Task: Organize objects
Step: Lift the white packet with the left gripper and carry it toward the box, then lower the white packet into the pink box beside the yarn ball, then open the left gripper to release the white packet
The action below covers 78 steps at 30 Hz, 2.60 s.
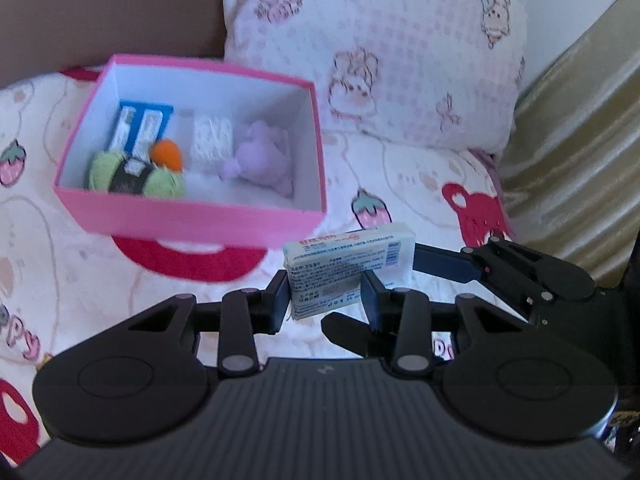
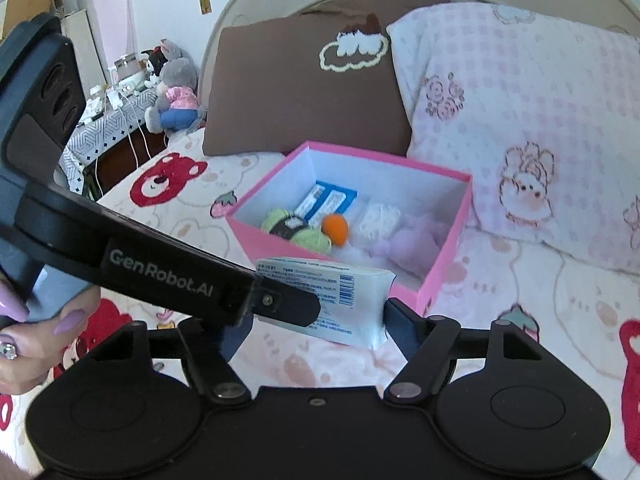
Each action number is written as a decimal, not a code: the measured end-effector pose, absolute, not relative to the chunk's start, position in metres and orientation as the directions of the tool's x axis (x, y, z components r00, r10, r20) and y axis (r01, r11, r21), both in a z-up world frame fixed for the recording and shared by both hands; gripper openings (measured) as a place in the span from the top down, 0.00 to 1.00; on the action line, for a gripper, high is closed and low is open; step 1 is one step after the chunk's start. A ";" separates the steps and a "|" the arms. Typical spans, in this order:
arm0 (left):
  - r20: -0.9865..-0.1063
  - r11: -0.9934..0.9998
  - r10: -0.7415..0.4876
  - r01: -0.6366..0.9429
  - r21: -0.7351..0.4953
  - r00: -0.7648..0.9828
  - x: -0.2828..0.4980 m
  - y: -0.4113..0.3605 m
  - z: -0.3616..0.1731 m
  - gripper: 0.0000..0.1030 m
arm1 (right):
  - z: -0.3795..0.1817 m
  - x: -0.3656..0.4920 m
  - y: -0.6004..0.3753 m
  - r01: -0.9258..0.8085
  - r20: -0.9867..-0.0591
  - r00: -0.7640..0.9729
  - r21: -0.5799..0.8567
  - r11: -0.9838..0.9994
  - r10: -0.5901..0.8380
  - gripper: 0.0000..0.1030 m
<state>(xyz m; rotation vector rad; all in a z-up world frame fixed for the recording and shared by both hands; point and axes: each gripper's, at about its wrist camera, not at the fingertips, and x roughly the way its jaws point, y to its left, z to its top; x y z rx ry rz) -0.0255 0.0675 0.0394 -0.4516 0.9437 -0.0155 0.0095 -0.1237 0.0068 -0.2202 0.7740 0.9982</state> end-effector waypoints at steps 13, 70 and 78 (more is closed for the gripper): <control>-0.800 0.905 -0.170 -0.230 -0.357 0.576 0.034 0.123 0.051 0.65 | 0.010 0.079 -0.080 -0.771 -0.698 0.242 0.283 0.570 0.674 0.46; -0.886 0.866 -0.071 -0.413 -0.283 0.459 0.098 0.170 -0.047 0.54 | -0.068 0.107 -0.023 -0.780 -0.786 0.267 0.164 0.605 0.557 0.51; -0.852 0.908 -0.087 -0.310 -0.281 0.517 0.069 0.144 0.014 0.50 | -0.029 0.087 -0.058 -0.772 -0.736 0.297 0.190 0.607 0.608 0.44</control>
